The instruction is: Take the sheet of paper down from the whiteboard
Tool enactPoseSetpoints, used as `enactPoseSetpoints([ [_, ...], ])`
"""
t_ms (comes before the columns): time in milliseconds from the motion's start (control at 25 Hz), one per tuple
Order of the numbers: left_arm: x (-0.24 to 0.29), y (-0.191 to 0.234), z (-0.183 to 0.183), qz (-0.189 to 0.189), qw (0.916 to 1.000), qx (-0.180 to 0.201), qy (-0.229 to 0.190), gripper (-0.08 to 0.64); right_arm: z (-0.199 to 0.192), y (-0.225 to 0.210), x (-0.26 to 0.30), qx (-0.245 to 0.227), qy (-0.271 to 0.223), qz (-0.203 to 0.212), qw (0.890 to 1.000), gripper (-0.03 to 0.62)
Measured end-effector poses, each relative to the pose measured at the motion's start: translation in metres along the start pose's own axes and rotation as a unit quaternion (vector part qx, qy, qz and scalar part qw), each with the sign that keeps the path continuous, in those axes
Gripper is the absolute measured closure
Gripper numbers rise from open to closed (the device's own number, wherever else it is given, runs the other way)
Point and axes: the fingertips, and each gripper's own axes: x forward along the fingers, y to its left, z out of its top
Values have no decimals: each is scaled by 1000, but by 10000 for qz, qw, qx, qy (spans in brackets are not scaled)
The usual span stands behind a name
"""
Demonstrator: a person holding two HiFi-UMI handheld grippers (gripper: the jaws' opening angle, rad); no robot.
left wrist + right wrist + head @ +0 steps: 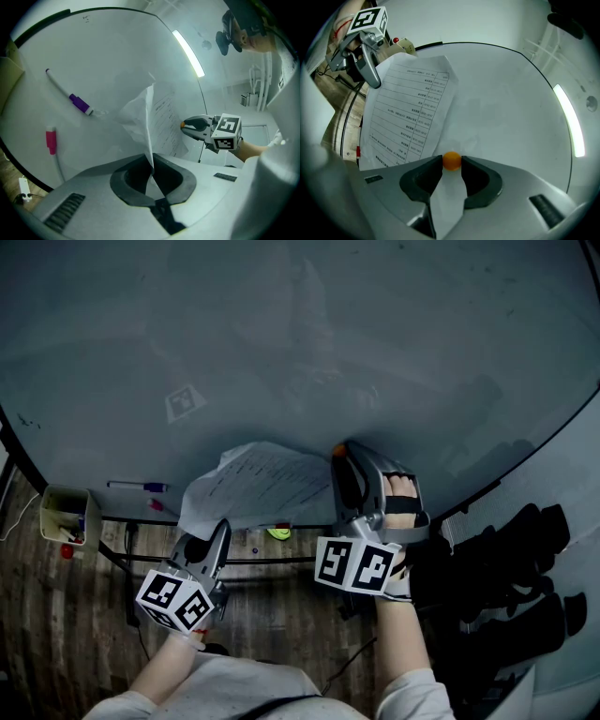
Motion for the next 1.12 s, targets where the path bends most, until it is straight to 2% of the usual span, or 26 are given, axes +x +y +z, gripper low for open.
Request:
enactPoseSetpoints([
  [480, 0, -1, -1, 13, 10000, -47, 5, 546, -11, 4, -7, 88, 82, 61, 9999, 430],
  [640, -1, -3, -3, 57, 10000, -51, -22, 545, -19, -1, -19, 323, 70, 79, 9994, 430],
  [800, -1, -4, 0, 107, 9999, -74, -66, 545, -23, 6, -27, 708, 18, 337, 9969, 430],
  [1000, -1, -4, -2, 164, 9998, -65, -128, 546, -36, 24, -27, 665, 152, 644, 9956, 430],
  [1120, -1, -5, -2, 245, 9996, -60, -121, 546, -46, 30, -27, 842, 202, 805, 9930, 430],
])
